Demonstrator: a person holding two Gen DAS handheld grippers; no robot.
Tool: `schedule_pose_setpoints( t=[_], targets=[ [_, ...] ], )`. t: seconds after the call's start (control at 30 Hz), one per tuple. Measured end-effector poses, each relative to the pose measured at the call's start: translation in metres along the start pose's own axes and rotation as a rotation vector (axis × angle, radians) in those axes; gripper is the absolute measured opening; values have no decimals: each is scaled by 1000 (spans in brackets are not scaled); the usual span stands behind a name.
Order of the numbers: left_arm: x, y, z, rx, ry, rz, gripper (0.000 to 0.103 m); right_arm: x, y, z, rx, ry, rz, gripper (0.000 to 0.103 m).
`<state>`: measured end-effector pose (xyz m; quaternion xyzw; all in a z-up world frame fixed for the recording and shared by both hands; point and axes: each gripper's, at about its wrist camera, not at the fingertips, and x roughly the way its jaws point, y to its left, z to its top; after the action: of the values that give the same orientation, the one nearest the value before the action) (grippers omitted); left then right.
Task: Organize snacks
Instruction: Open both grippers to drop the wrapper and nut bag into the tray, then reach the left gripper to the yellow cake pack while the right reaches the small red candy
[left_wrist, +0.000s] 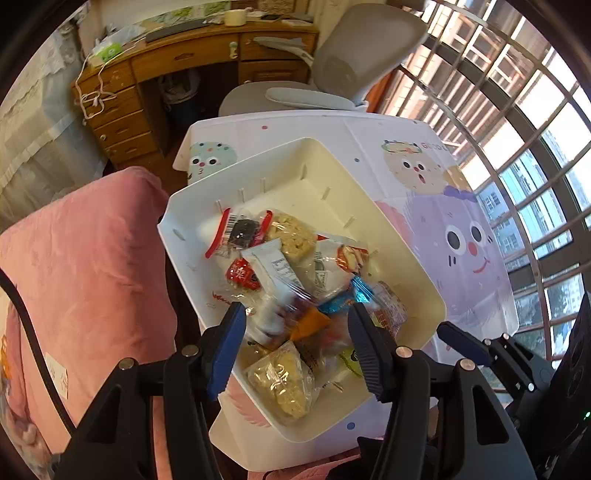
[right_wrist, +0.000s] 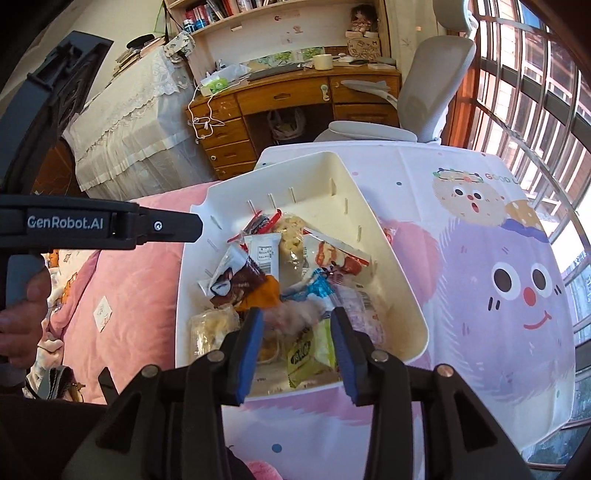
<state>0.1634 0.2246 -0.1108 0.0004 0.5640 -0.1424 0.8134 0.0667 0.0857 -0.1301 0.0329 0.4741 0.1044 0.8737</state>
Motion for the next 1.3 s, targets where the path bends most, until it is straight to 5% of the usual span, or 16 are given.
schedule_pose_setpoints(
  t=[0.4,0.83,1.3],
  targets=[
    [10,-35,-5,57,4,-4,78,-6,-34,-10,67,18,-9,41],
    [23,-88,18,1,1,36,81,-10,-105,2,75,53,61,43],
    [44,-130,85,27,30,68,83,24,-175,33,36,75,171,43]
  ],
)
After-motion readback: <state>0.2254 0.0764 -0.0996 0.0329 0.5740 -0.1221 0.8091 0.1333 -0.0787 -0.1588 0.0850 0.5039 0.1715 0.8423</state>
